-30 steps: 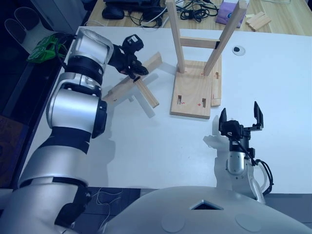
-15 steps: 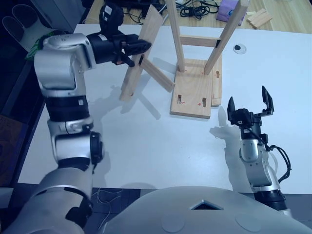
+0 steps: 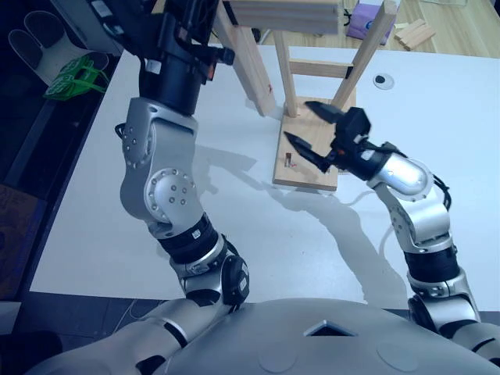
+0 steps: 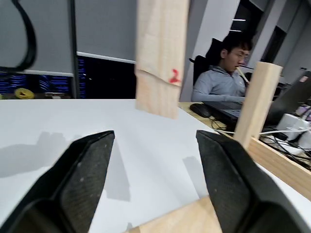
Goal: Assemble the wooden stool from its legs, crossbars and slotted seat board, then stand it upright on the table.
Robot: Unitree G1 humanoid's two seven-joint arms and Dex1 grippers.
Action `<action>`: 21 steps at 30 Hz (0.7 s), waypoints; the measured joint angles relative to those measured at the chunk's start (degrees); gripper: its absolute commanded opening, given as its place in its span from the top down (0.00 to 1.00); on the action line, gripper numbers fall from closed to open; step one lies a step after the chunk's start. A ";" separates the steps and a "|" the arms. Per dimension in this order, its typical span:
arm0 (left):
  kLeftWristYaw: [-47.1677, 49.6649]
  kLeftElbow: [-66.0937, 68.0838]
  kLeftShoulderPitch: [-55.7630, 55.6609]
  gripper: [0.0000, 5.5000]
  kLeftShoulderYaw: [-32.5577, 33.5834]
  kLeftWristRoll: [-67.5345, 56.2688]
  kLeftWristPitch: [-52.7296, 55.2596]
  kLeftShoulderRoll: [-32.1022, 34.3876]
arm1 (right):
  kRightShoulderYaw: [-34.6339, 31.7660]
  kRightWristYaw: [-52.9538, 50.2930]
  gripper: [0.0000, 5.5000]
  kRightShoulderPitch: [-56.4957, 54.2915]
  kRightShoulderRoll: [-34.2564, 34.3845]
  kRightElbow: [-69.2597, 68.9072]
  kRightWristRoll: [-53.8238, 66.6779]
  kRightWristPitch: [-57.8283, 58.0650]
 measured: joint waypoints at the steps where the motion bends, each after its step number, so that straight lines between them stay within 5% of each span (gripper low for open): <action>1: 0.45 0.86 -0.05 0.81 -1.04 -0.07 -1.97 -0.04 | 0.68 1.12 0.54 -1.03 0.97 -0.08 2.09 2.29; 9: 4.18 5.75 3.21 0.81 -11.50 -1.23 -11.65 0.44 | 7.48 1.99 0.83 -9.89 6.04 4.43 1.61 5.35; 14: 7.22 4.14 4.53 0.81 -11.79 -4.32 -11.81 2.02 | 6.89 -2.02 1.00 -12.01 6.01 11.03 -4.24 2.22; 21: 8.96 0.51 9.05 0.81 -13.01 -9.33 -10.22 4.79 | 3.94 -5.28 1.00 -14.62 6.84 16.40 -6.28 0.26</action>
